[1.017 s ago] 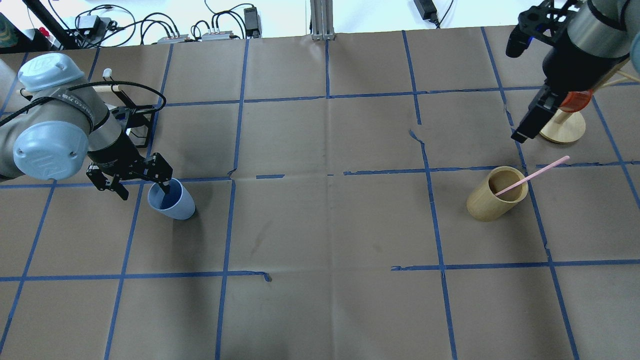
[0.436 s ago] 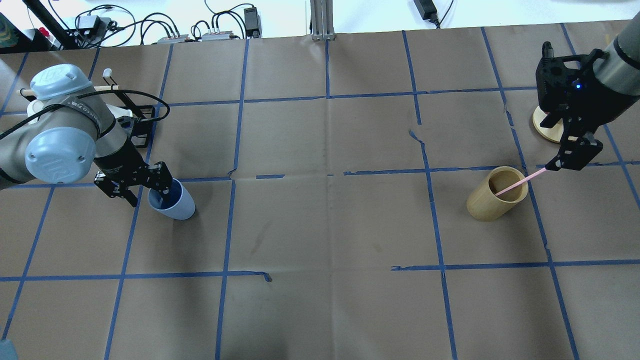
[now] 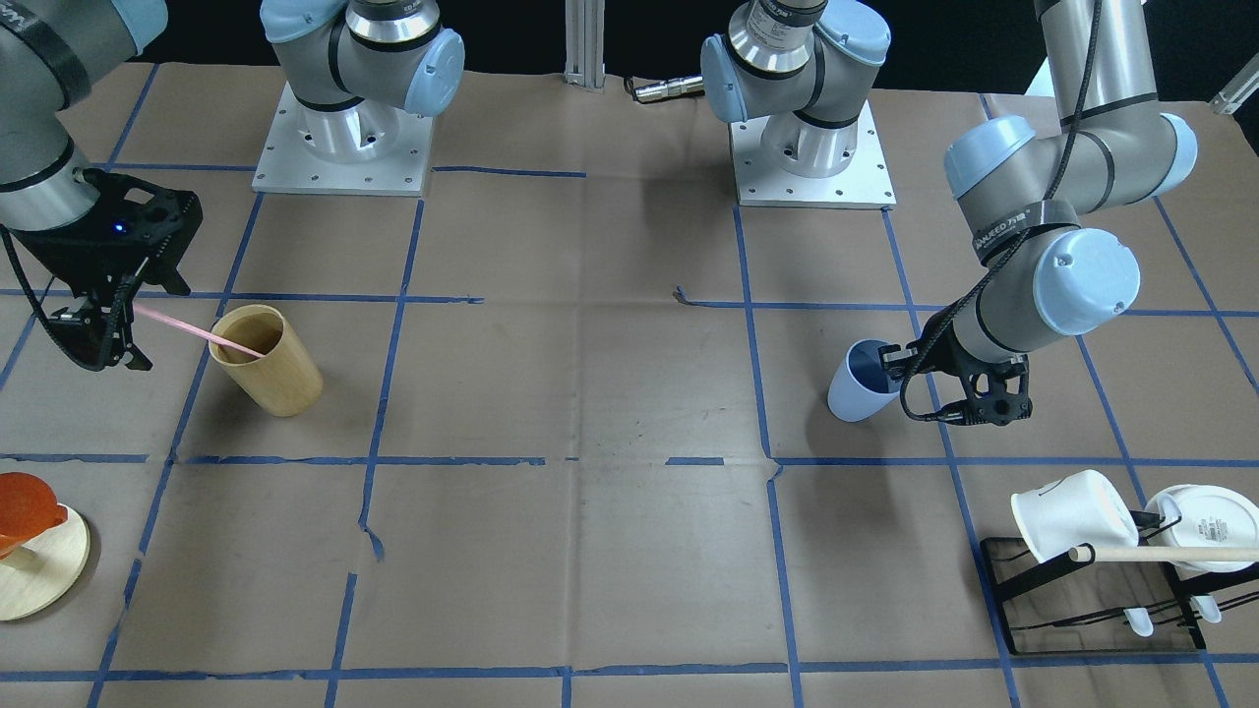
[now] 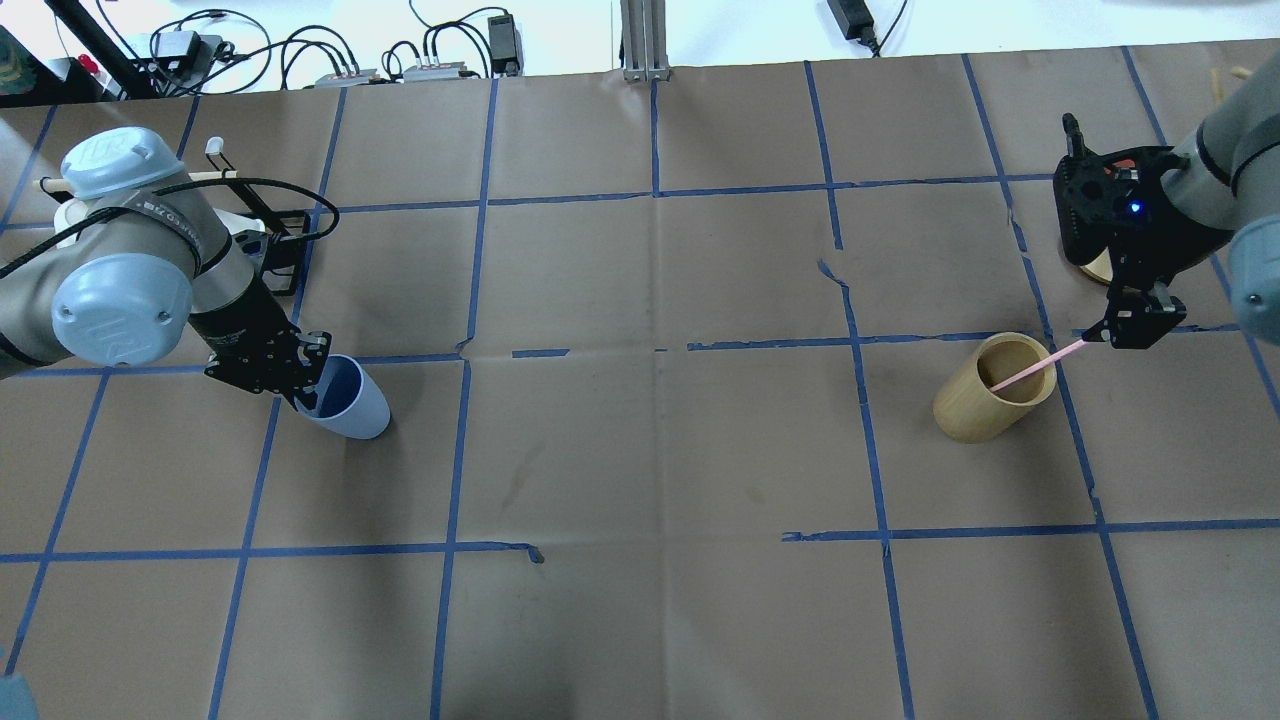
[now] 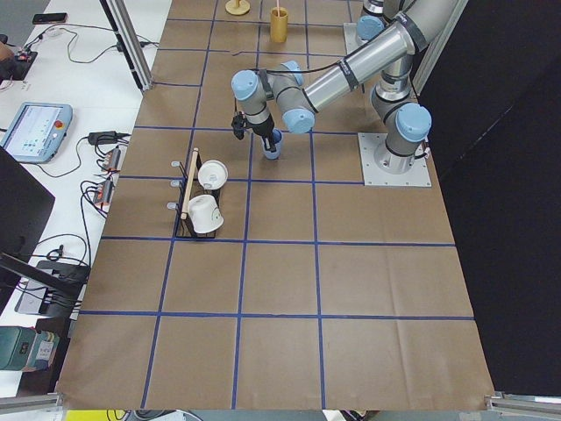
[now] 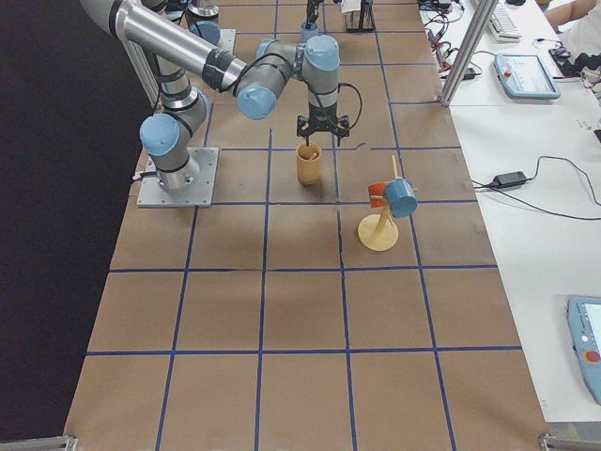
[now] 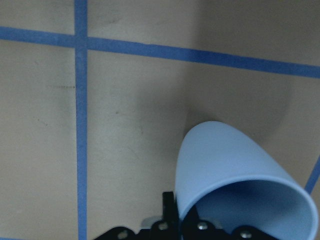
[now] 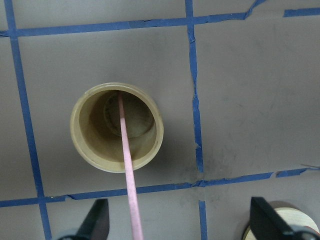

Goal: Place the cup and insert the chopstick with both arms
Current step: 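Grasp the blue cup rim with the left gripper while the right grasps the chopstick, then carry the blue cup to the table center with the left gripper and set it down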

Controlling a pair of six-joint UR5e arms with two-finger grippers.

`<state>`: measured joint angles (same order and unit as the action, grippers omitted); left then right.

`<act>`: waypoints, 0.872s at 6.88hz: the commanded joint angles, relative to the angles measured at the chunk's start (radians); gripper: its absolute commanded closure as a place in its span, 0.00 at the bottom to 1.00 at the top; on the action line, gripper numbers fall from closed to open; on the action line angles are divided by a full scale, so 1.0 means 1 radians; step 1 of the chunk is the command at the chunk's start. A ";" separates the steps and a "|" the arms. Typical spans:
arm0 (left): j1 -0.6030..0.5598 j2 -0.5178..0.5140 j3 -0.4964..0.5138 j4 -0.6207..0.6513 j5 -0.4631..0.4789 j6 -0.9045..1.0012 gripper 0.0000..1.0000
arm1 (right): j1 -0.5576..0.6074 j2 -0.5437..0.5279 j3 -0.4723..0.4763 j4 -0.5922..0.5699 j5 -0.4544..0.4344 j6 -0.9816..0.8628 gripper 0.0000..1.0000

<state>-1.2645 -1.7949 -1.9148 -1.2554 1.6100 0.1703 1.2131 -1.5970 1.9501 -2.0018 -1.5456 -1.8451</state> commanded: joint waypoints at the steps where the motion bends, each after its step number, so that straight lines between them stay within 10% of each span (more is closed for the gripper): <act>1: -0.031 0.002 0.032 -0.004 -0.013 -0.043 1.00 | -0.015 0.000 0.035 -0.022 -0.010 0.003 0.00; 4: -0.275 -0.030 0.173 -0.002 -0.117 -0.356 1.00 | -0.081 0.000 0.058 -0.003 -0.046 -0.006 0.01; 6: -0.451 -0.058 0.233 -0.004 -0.151 -0.518 1.00 | -0.081 0.000 0.058 -0.003 -0.048 0.001 0.34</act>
<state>-1.6148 -1.8396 -1.7194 -1.2589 1.4731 -0.2539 1.1348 -1.5966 2.0071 -2.0058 -1.5898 -1.8483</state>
